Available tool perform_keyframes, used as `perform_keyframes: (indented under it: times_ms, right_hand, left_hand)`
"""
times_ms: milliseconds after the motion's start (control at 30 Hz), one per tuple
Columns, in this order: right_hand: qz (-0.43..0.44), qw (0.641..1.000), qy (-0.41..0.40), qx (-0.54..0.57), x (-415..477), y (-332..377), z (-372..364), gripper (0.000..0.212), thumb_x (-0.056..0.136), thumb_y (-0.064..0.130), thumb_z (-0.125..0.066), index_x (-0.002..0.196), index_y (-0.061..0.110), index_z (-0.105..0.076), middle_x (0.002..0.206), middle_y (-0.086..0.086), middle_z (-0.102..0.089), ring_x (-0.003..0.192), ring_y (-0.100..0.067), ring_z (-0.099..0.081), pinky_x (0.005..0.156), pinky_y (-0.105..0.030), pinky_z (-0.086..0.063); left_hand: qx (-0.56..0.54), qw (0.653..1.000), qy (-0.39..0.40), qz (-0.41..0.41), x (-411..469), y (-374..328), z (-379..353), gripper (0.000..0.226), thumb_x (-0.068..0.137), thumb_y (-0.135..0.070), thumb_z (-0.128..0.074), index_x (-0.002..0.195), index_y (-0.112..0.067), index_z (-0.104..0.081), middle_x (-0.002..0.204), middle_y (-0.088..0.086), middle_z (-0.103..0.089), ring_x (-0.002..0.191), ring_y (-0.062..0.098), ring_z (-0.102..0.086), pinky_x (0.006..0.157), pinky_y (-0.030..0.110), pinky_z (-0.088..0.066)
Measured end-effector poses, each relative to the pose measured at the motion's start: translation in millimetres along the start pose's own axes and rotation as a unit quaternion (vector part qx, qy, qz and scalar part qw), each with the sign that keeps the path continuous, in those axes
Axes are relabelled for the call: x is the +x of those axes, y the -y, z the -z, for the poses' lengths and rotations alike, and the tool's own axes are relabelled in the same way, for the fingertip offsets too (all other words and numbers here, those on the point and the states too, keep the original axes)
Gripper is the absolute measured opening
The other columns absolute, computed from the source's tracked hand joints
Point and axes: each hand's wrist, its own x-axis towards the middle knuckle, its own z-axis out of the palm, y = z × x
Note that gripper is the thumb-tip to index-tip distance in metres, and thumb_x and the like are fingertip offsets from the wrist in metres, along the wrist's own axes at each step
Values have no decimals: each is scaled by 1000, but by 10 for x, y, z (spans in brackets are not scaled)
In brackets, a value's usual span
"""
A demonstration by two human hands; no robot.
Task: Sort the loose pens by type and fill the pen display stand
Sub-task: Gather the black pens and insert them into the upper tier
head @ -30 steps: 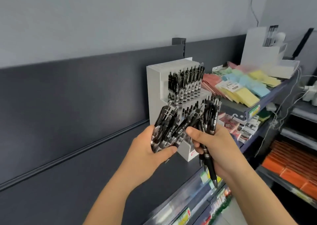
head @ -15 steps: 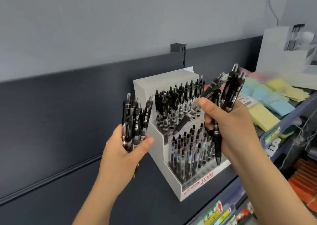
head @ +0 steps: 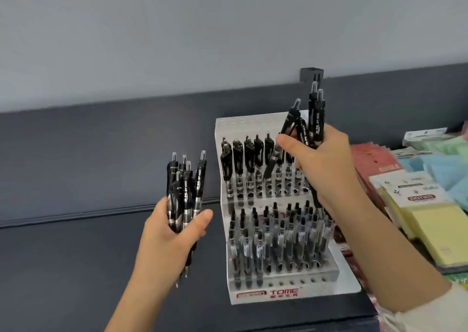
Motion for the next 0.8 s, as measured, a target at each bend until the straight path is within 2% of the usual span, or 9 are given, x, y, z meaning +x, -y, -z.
perform_keyframes:
  times_ms: [100,200,267,367,500,567,667,800]
  right_hand:
    - [11,999,27,-27,35,-49,-21,14,77,25,-75,72,24,-62,54,12,-59,48,1,-52,50,-13,-44]
    - [16,997,51,-48,60,-82,-49,12,77,27,-74,72,26,-63,64,7,-64,55,-6,-56,59,-23,-48]
    - [17,997,57,-56,70,-106,-73,14,77,26,-74,71,28,-62,60,10,-60,50,-1,-52,57,-22,-42]
    - [10,995,64,-76,83,-133,-106,16,76,27,-75,69,27,-60,60,11,-58,51,-1,-50,58,-20,-39]
    - [-2,985,92,-143,78,-160,-130,24,75,29,-76,66,24,-54,54,10,-53,41,2,-47,46,-10,-34]
    - [-13,981,106,-160,49,-209,-148,24,76,30,-76,67,24,-54,54,9,-53,43,0,-49,47,-12,-36]
    - [-31,973,126,-192,11,-273,-188,23,75,32,-76,69,24,-55,61,5,-59,53,-10,-56,54,-26,-46]
    - [-39,966,149,-210,36,-261,-167,26,75,35,-76,74,18,-56,61,7,-55,50,-5,-48,51,-19,-37]
  left_hand:
    - [1,1000,-18,6,-59,-23,-32,16,77,-29,-72,75,-26,-56,60,-2,-63,54,11,-58,56,31,-43]
    - [5,999,-33,1,-70,-27,-51,17,78,-27,-72,76,-24,-56,60,-4,-62,64,16,-63,59,30,-44]
    - [3,999,-35,-1,-57,-31,-54,17,78,-26,-72,77,-22,-56,60,-4,-62,60,12,-62,58,29,-44]
    - [-1,999,-34,3,-23,-34,-64,17,77,-28,-72,79,-21,-56,61,-4,-63,56,8,-59,57,28,-44]
    - [-10,999,-31,3,38,-51,-64,17,77,-28,-72,81,-22,-57,63,-3,-65,61,9,-62,60,30,-46]
    - [-15,999,-29,-2,63,-59,-80,17,78,-27,-72,82,-20,-57,63,-4,-65,58,6,-61,60,28,-45]
    - [-20,1000,-20,-8,79,-51,-107,17,78,-25,-72,82,-20,-57,62,-5,-65,52,3,-58,58,25,-42]
    - [-17,1000,-12,-11,102,-28,-113,17,77,-26,-73,82,-22,-57,63,-8,-65,54,2,-58,58,23,-42]
